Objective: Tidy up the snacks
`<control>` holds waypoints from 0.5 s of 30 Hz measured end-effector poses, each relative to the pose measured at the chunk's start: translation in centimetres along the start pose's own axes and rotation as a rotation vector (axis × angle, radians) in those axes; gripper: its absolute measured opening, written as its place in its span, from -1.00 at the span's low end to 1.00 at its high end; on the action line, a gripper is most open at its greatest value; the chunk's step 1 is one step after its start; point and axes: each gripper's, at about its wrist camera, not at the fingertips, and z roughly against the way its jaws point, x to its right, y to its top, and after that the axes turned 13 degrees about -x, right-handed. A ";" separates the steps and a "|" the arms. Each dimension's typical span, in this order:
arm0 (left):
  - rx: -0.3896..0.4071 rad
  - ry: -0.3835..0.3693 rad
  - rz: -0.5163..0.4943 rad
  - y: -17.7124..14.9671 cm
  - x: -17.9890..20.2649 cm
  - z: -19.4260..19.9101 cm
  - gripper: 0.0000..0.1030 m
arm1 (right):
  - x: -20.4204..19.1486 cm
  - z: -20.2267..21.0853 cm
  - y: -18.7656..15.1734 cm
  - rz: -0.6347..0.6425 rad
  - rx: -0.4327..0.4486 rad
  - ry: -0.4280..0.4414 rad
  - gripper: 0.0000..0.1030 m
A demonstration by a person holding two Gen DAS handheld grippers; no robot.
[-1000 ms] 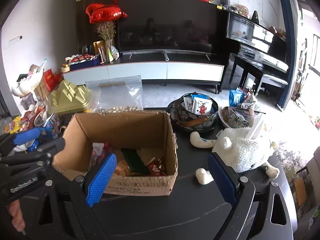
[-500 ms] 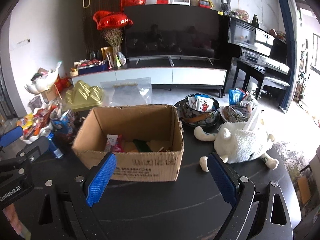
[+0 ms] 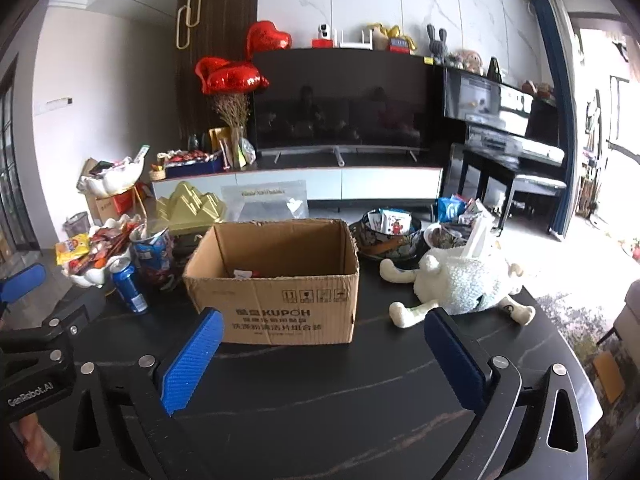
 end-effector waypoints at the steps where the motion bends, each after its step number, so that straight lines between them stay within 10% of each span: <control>1: 0.000 -0.003 0.003 -0.4 0.0 0.4 0.99 | -0.1 0.5 -0.4 -0.001 0.011 -0.001 0.98; 15: 0.080 0.025 -0.027 -4.8 0.1 4.8 1.00 | -0.3 4.5 -5.4 -0.022 0.047 0.040 0.98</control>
